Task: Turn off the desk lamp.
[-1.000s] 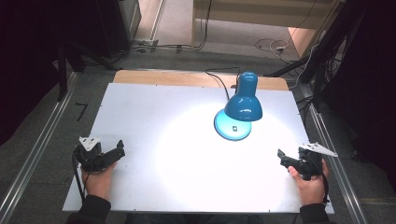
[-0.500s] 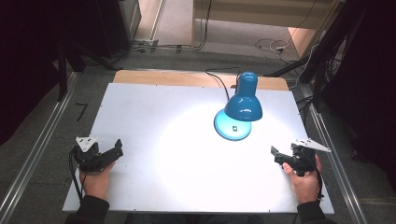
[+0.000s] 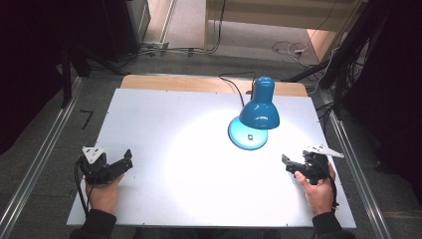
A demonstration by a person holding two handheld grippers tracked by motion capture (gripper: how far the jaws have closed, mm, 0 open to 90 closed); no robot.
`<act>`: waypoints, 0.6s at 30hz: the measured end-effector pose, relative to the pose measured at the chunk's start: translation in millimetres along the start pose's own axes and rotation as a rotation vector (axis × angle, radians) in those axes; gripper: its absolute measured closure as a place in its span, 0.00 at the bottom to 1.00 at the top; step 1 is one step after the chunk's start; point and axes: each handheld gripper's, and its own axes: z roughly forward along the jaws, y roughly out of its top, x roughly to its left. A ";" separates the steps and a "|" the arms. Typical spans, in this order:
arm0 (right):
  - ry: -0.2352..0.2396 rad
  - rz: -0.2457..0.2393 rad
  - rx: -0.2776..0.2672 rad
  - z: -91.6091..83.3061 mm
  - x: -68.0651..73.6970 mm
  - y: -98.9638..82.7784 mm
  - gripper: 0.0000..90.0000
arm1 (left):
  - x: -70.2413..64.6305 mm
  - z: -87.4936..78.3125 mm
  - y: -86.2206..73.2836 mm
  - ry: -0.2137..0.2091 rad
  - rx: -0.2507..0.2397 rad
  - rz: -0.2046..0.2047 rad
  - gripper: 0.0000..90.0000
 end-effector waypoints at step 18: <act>0.048 -0.012 -0.005 12.9 19.4 13.1 0.15 | 0.2 0.2 0.1 0.001 -0.002 0.005 0.07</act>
